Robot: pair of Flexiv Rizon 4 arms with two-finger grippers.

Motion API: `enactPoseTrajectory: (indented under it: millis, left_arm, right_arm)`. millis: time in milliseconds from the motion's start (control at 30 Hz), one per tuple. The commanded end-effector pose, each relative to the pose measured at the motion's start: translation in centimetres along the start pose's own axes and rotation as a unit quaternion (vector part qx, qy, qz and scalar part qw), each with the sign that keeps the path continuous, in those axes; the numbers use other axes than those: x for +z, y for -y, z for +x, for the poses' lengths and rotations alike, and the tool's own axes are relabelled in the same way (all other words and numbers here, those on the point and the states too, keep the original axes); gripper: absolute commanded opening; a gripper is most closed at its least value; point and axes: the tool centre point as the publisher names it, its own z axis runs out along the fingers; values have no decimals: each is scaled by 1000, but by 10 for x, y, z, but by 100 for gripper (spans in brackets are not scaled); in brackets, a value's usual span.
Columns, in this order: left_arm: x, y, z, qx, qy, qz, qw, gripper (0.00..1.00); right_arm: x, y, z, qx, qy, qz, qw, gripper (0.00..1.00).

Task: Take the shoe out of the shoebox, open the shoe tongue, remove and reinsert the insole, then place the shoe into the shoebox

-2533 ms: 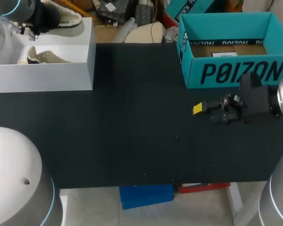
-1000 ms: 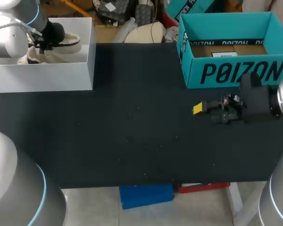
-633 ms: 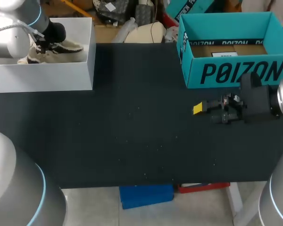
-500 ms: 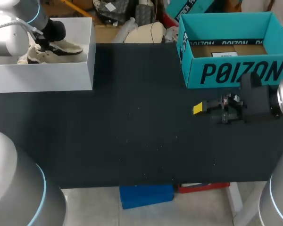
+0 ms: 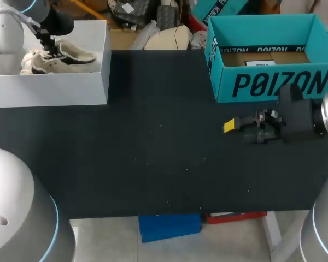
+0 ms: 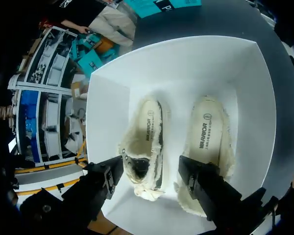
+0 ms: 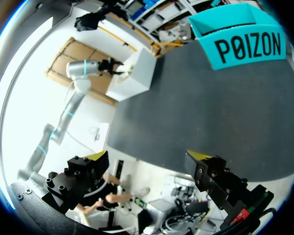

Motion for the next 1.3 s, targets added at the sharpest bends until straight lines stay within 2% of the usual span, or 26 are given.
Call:
enactPoseTrajectory:
  millis: [33,100,267,467,500,733,833,933,1033,1100,1200,1300]
  left_arm:
    - [-75,8,16,-25,-19,-3,1000,100]
    - [-91,12,22,-57,-39,-3,998,100]
    - [-119,22,40,-179,-72,-40,980,100]
    - [-147,45,81,-289,-68,-86,951,100]
    - [-149,49,92,-318,-82,-94,940,100]
    - [-167,70,141,-432,-84,-81,894,100]
    - [-170,76,157,-459,-87,-68,882,100]
    - [-171,80,170,-460,-98,-52,881,100]
    - [-171,80,170,-460,-98,-52,881,100]
    - [-171,80,170,-460,-98,-52,881,100]
    - [-171,80,170,-460,-98,-52,881,100]
    - [-171,80,170,-460,-98,-52,881,100]
  right_arm:
    - [1,0,0,0,1,0,1000,100]
    - [1,0,0,0,1,0,1000,100]
    - [1,0,0,0,1,0,1000,100]
    - [1,0,0,0,1,0,1000,100]
    - [1,0,0,0,1,0,1000,100]
    - [1,0,0,0,1,0,1000,100]
    - [1,0,0,0,1,0,1000,100]
    - [1,0,0,0,1,0,1000,100]
    - [1,0,0,0,1,0,1000,100]
    - [1,-3,-4,-12,50,57,997,100]
    - [2,-13,-9,-8,82,104,991,100]
    - [4,-26,-16,-10,95,117,988,100]
